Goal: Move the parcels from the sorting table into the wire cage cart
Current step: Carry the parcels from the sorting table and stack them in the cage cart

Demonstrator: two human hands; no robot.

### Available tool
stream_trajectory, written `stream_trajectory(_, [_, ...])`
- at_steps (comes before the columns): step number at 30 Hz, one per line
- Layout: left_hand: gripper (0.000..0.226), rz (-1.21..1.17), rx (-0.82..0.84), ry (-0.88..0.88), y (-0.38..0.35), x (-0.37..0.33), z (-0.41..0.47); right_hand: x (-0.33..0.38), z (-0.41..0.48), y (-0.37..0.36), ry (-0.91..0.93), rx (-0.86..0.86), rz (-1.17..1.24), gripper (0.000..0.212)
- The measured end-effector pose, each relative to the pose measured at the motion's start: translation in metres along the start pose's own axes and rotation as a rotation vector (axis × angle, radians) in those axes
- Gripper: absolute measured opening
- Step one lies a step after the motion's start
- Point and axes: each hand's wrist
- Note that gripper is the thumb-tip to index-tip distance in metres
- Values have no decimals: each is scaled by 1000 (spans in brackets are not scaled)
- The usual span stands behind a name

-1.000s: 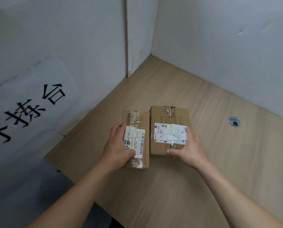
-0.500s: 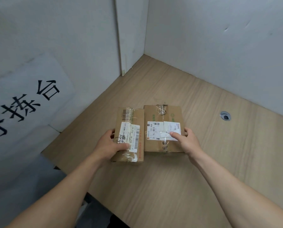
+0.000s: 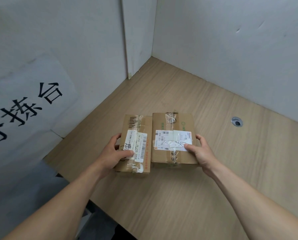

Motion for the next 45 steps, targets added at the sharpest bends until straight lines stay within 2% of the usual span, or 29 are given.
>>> stream_trajectory(8, [86,33,8,-23,0,3,1,-7,-5,-2,-9,-21,19,74])
stream_trajectory(14, [86,28,56,-8,-3,3,0,-11,-10,6,-36,-11,63,60])
stream_trajectory(18, [101,-5,96,14,-4,6,0,-16,-14,12,-53,-23,86,55])
stream_trajectory(25, [81,26,86,16,-5,3,4,-17,-13,15,-51,-68,129,43])
stream_trajectory(29, [81,61,94,9,-7,1,5,-15,-14,18,-74,-37,132,49])
stream_trajectory(33, [97,77,115,14,-6,-2,7,-6,-14,21,-90,40,71,70])
stream_trajectory(35, [95,79,114,17,-7,-4,7,-3,-11,22,-104,83,27,76])
stream_trajectory(37, [90,78,104,20,-8,-5,8,1,-8,23,-108,81,11,67])
stream_trajectory(40, [97,79,90,35,-10,-4,8,3,-6,22,-109,49,42,55])
stream_trajectory(45, [95,76,79,44,-11,-6,7,1,-2,17,-124,-4,86,55])
Point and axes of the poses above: each hand's wrist, its own z-axis towards the middle knuckle, its own y-axis out of the back of the hand, x = y × z, and after that the axes turned 6 degrees about y, right-handed
